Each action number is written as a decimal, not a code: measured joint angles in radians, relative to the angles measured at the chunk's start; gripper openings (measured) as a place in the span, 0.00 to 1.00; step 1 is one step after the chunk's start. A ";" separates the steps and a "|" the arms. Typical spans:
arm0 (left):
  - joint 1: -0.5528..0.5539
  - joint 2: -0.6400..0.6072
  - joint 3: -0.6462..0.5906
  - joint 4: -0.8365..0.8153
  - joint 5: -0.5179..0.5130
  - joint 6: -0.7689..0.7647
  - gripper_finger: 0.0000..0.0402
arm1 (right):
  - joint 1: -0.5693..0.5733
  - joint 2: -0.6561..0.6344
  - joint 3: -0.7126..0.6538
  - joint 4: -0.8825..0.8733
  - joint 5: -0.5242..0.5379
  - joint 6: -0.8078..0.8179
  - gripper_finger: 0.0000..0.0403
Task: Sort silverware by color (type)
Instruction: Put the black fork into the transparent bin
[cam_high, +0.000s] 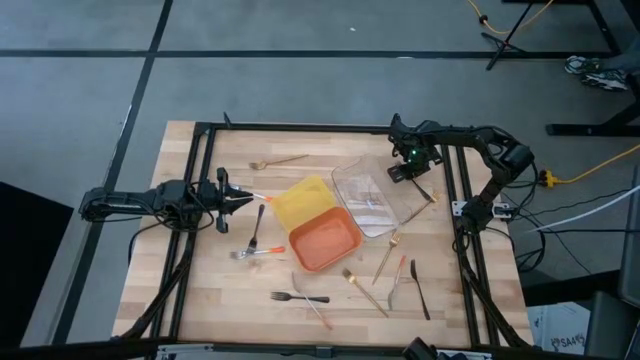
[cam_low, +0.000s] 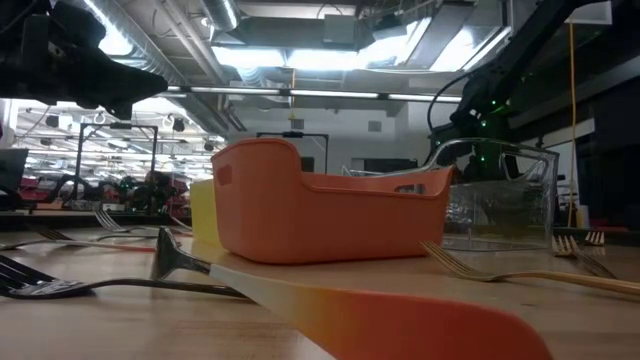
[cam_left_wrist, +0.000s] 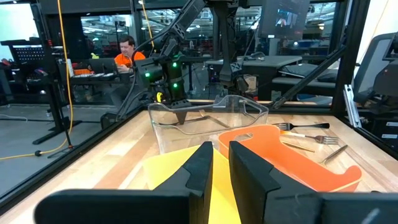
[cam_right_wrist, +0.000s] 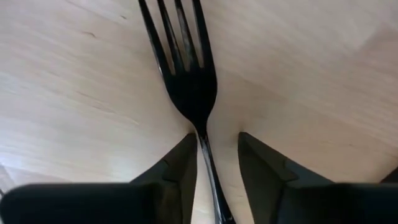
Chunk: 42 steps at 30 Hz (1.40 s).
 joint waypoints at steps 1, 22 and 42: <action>0.000 0.000 0.000 0.000 0.000 0.000 0.11 | 0.000 0.000 0.000 0.000 -0.001 0.000 0.27; 0.000 0.000 0.000 0.000 0.000 0.000 0.11 | -0.001 0.000 -0.001 0.001 -0.011 0.000 0.26; 0.000 0.000 0.000 0.000 0.000 0.000 0.11 | -0.001 0.001 -0.001 0.004 -0.030 0.000 0.18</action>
